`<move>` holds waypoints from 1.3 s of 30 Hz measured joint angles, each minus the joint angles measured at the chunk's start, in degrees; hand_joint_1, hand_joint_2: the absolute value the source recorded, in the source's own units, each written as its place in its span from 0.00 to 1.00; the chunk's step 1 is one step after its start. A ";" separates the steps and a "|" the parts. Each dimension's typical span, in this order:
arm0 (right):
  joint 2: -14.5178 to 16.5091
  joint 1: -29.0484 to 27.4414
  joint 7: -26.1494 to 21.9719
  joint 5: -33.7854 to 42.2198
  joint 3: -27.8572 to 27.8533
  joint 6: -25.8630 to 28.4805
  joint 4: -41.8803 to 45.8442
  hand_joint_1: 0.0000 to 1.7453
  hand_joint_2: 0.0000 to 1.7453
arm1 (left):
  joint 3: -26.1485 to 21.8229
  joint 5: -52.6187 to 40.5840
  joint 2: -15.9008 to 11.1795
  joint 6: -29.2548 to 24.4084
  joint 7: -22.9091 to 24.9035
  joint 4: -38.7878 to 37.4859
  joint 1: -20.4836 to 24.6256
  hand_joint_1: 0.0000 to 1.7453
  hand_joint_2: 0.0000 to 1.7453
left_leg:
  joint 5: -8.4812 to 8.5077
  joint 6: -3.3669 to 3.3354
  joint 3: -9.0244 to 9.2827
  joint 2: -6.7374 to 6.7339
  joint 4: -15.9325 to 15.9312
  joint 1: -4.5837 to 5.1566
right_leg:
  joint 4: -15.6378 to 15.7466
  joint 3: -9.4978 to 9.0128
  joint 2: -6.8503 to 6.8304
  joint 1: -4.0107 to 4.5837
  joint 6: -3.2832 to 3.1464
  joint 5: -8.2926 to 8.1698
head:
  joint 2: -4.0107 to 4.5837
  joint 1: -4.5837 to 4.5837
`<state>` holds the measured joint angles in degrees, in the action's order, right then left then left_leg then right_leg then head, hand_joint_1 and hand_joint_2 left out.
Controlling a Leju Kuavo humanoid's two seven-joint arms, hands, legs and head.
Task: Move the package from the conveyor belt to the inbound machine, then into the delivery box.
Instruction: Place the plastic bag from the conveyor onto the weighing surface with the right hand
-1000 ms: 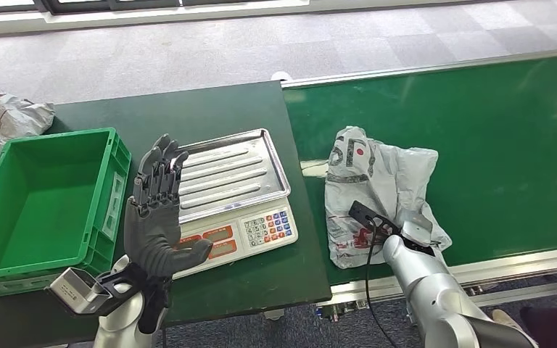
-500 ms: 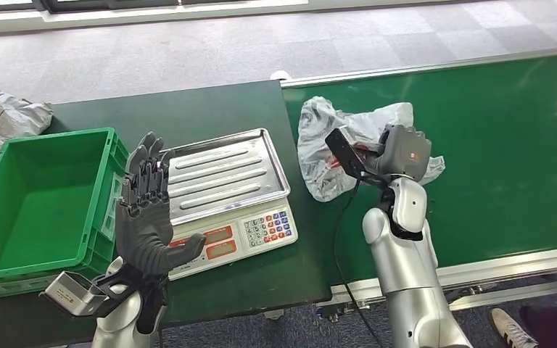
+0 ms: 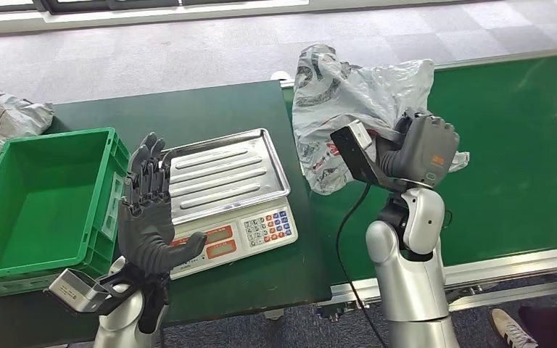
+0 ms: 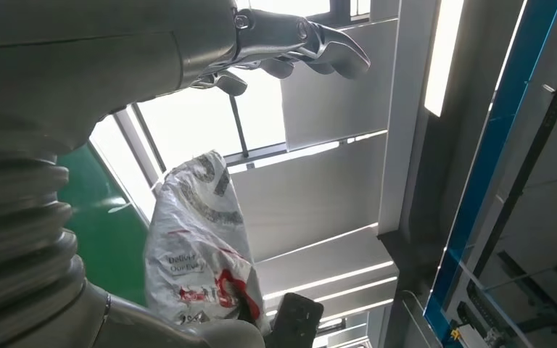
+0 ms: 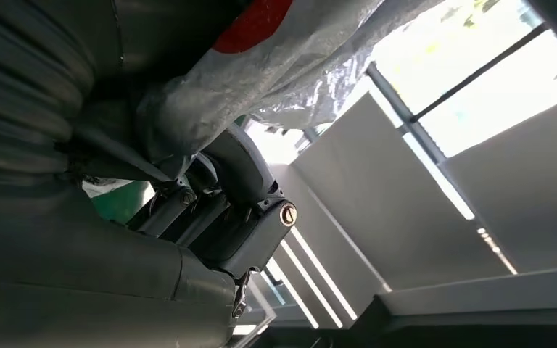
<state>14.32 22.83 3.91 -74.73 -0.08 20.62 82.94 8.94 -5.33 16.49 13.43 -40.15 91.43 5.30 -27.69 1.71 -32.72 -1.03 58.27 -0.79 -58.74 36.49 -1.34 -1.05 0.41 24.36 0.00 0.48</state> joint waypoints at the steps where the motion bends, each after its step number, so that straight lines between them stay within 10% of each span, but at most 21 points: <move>1: 0.29 0.49 -2.40 2.25 0.54 -0.41 -0.47 1.00 1.00 | 0.03 0.21 0.03 0.09 0.00 -0.15 0.04 0.00 1.00 | 0.00 0.00 -0.08 -0.07 0.00 0.00 | -0.01 0.00 0.04 0.00 0.00 0.00 | 0.00 0.00; 6: 2.37 5.94 -10.53 9.49 5.57 -1.10 -7.80 1.00 1.00 | 1.08 1.06 0.08 0.28 -0.03 -1.06 0.83 0.00 1.00 | 0.07 0.04 0.11 -0.24 -0.01 -0.01 | -0.01 0.08 0.22 0.03 -0.03 -0.06 | 0.00 0.01; 22: 6.11 18.65 -11.89 23.88 21.10 -6.30 -29.69 1.00 1.00 | 3.83 2.73 0.07 0.79 -0.05 -1.66 2.84 0.00 1.00 | 0.12 0.07 0.05 -0.18 -0.01 -0.09 | -0.02 0.10 0.21 0.08 -0.06 -0.10 | 0.00 0.01; 26: 6.60 20.63 -12.32 31.39 28.65 -5.68 -37.10 0.01 1.00 | 4.37 3.20 0.05 0.70 -0.04 -1.68 3.00 0.00 1.00 | 0.13 0.08 0.05 -0.14 -0.01 -0.10 | -0.02 0.10 0.18 0.10 -0.06 -0.10 | 0.00 0.01; 39: 6.42 22.56 -13.31 32.92 32.71 -4.49 -55.06 0.00 1.00 | 4.43 3.23 0.27 1.25 -0.03 -3.56 4.87 0.00 1.00 | 0.11 0.06 0.05 -0.16 0.02 -0.04 | 0.00 0.12 0.21 0.05 -0.05 -0.11 | 0.00 0.01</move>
<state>20.74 45.39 -9.40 -41.82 32.63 16.14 27.87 13.38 -2.10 16.76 14.68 -40.18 87.88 10.17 -27.58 1.78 -32.67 -1.19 58.30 -0.83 -58.73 36.61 -1.13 -1.00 0.36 24.25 0.00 0.49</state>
